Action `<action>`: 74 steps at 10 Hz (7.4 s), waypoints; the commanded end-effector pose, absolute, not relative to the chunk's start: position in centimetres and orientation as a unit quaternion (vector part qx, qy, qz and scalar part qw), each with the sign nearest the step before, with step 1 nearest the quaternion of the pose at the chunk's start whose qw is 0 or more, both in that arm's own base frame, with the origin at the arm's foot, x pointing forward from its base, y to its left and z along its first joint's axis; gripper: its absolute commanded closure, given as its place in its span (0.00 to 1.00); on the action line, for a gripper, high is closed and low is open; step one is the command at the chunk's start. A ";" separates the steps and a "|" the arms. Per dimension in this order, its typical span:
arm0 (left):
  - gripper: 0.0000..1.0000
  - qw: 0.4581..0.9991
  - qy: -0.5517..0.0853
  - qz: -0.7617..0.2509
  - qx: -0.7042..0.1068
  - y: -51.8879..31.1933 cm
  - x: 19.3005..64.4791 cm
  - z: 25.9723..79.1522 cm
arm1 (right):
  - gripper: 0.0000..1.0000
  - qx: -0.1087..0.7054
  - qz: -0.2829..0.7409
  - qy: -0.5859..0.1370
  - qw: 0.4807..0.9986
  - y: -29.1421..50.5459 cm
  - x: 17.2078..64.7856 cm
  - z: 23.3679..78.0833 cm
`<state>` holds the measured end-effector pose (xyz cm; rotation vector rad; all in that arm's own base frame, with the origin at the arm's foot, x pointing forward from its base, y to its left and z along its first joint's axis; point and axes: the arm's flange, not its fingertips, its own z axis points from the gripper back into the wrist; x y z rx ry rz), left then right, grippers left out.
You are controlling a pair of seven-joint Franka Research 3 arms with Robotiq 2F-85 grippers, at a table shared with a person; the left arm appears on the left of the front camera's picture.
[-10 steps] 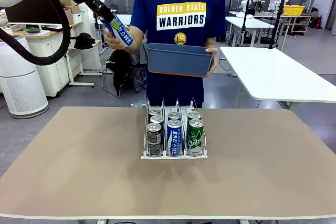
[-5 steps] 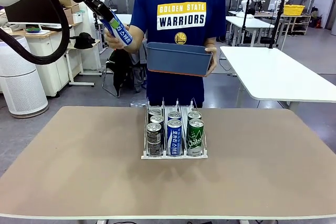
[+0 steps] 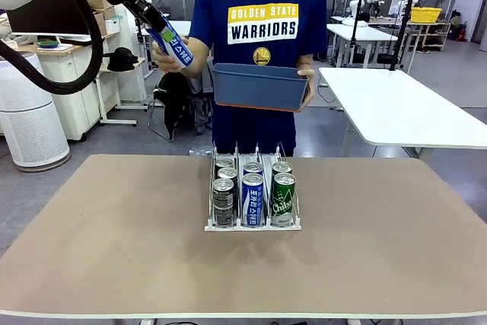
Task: Fill the beverage cans into the dispenser.
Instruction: Pick up the Ionic drink handed by the human, then place the picked Ionic drink in the line of the Automatic Can Dispenser with the same cans.
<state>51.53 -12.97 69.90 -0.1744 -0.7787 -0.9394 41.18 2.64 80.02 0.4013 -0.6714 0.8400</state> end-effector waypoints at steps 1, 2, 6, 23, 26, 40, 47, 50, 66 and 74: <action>1.00 0.813 -0.367 -0.446 -0.078 -12.7 51.5 70.0 | 0.00 0.190 0.398 -0.318 0.839 2.7 41.1 80.0; 1.00 0.813 -0.367 -0.446 -0.078 -12.7 51.5 70.0 | 0.00 0.190 0.398 -0.318 0.839 2.7 41.1 80.0; 1.00 0.813 -0.367 -0.446 -0.078 -12.7 51.5 70.0 | 0.00 0.190 0.398 -0.318 0.839 2.7 41.1 80.0; 1.00 0.813 -0.367 -0.446 -0.078 -12.7 51.5 70.0 | 0.00 0.190 0.398 -0.318 0.839 2.7 41.1 80.0; 0.43 0.833 -0.349 -0.422 -0.076 -13.7 51.5 69.9 | 0.00 0.190 0.398 -0.318 0.839 2.7 41.1 80.0; 0.43 0.932 -0.227 -0.277 -0.058 -22.3 41.9 67.2 | 0.00 0.190 0.398 -0.318 0.839 2.7 41.1 80.0; 0.43 0.961 -0.202 -0.186 -0.012 -27.3 38.7 64.2 | 0.00 0.190 0.398 -0.318 0.839 2.7 41.1 80.0; 0.43 0.947 -0.248 -0.194 -0.059 -31.8 36.1 60.6 | 0.00 0.190 0.398 -0.318 0.839 2.7 41.1 80.0; 0.43 0.930 -0.253 -0.265 -0.016 -41.0 29.0 52.0 | 0.00 0.190 0.398 -0.318 0.839 2.7 41.1 80.0; 1.00 0.917 -0.273 -0.289 0.025 -41.6 27.5 47.7 | 0.00 0.190 0.398 -0.318 0.839 2.7 41.1 80.0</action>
